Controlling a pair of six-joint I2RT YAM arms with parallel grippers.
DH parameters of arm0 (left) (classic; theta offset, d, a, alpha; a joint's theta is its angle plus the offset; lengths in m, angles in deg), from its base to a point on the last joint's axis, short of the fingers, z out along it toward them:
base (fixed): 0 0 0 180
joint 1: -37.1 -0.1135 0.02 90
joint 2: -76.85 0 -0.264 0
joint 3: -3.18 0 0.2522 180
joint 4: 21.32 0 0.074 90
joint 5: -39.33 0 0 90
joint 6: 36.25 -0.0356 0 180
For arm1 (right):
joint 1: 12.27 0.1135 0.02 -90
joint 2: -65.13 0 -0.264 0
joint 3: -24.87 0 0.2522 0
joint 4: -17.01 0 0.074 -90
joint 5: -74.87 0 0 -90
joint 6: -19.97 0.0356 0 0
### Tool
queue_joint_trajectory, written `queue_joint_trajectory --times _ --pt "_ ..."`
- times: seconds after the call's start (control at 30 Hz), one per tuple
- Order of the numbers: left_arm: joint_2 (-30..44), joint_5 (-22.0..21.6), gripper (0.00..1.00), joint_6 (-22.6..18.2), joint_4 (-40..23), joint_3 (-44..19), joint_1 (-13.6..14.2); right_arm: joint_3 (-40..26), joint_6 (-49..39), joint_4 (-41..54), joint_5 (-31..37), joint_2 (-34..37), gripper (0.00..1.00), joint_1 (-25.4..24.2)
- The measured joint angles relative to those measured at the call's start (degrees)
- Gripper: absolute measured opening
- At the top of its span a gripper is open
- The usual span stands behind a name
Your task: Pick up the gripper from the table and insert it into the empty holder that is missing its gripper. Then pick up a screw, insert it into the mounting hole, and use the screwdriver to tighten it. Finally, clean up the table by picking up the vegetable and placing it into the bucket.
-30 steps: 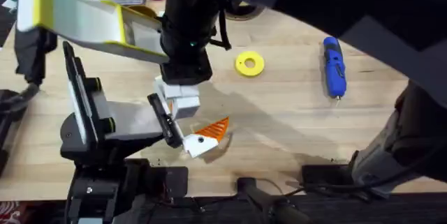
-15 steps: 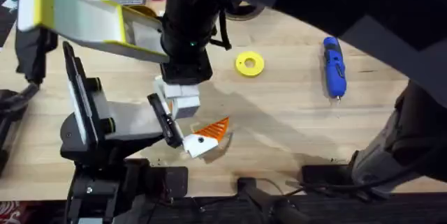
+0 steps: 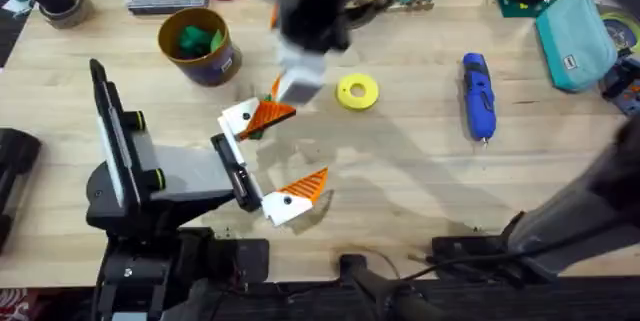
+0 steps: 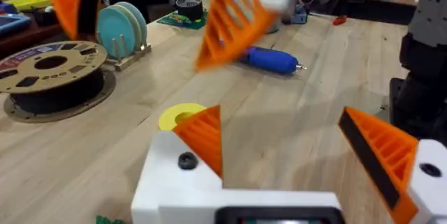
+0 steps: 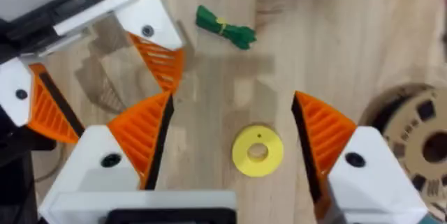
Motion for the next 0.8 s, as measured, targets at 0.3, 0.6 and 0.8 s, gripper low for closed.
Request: queue_joint_trajectory --times 0.3,0.6,0.8 --pt "0.0 0.0 0.991 0.0 0.0 0.0 0.0 1.1 -2.7 0.2 -15.2 -10.5 0.997 -16.2" --pt "0.0 0.0 0.990 0.0 0.0 0.0 0.0 21.4 -8.7 -8.3 -24.4 -20.7 0.997 -21.3" --pt "0.0 0.0 0.990 0.0 0.0 0.0 0.0 36.9 -10.8 -14.1 -30.6 -28.6 0.997 -25.3"
